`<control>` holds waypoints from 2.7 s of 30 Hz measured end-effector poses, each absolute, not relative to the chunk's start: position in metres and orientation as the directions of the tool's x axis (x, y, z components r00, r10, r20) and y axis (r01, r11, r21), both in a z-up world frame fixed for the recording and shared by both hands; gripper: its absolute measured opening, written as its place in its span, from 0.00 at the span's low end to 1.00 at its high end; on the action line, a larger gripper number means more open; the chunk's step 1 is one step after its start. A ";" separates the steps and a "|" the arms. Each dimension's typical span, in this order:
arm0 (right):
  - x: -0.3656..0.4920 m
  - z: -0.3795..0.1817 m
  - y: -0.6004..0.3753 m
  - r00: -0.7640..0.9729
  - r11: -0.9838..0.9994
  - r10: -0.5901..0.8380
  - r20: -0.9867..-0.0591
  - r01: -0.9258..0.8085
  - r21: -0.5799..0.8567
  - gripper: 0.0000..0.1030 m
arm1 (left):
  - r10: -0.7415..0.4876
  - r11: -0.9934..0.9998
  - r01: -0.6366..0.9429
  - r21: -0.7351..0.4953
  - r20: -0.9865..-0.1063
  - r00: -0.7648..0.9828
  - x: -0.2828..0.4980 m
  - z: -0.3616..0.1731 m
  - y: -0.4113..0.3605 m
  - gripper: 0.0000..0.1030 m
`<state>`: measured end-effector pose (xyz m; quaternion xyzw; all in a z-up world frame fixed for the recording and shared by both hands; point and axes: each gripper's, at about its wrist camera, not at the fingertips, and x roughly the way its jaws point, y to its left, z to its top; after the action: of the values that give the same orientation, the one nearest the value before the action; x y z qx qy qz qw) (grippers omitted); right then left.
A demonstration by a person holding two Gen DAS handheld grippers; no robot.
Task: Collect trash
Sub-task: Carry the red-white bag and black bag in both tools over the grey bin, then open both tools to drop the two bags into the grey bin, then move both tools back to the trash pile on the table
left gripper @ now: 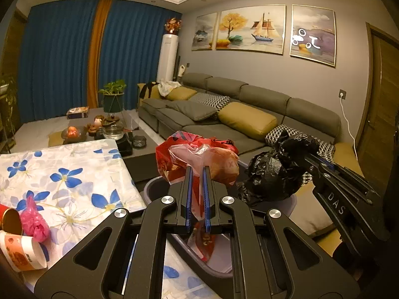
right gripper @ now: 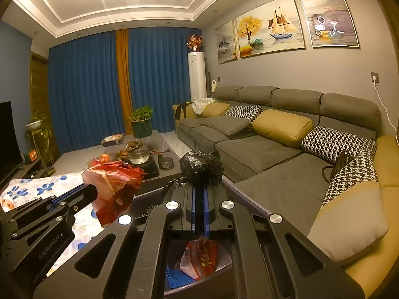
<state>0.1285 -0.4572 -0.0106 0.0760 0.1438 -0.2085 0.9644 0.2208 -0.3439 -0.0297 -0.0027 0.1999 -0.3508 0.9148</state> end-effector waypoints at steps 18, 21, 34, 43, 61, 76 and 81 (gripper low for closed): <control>0.147 -0.019 -0.471 0.863 0.901 -0.366 -0.350 0.422 0.098 0.06 | -0.669 0.726 0.660 -0.191 -0.417 0.615 0.244 -0.048 -0.362 0.09; 0.146 -0.020 -0.473 0.861 0.900 -0.365 -0.354 0.424 0.103 0.07 | -0.691 0.704 0.680 -0.205 -0.421 0.588 0.246 -0.051 -0.365 0.09; 0.135 -0.011 -0.466 0.861 0.891 -0.392 -0.326 0.443 0.099 0.54 | -0.615 0.776 0.605 -0.178 -0.426 0.664 0.246 -0.051 -0.342 0.72; 0.108 -0.005 -0.436 0.870 0.895 -0.402 -0.285 0.439 0.078 0.79 | -0.470 0.881 0.444 -0.162 -0.402 0.786 0.221 -0.037 -0.280 0.86; 0.103 -0.029 -0.281 0.927 0.987 -0.108 -0.359 0.143 0.073 0.80 | -0.091 0.993 0.055 -0.103 -0.390 0.916 0.148 -0.039 -0.065 0.87; 0.137 -0.078 -0.134 0.869 0.990 0.100 -0.484 -0.137 -0.042 0.72 | 0.083 0.986 -0.132 -0.098 -0.396 0.914 0.110 -0.047 0.056 0.87; 0.147 -0.090 -0.115 0.844 0.983 0.114 -0.524 -0.172 -0.062 0.65 | 0.083 0.986 -0.134 -0.098 -0.406 0.910 0.113 -0.054 0.068 0.87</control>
<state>0.1466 -0.1147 -0.0904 -0.0532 0.2690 0.0746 0.9588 0.1125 0.0682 -0.0538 -0.0617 0.2045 0.0556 0.9753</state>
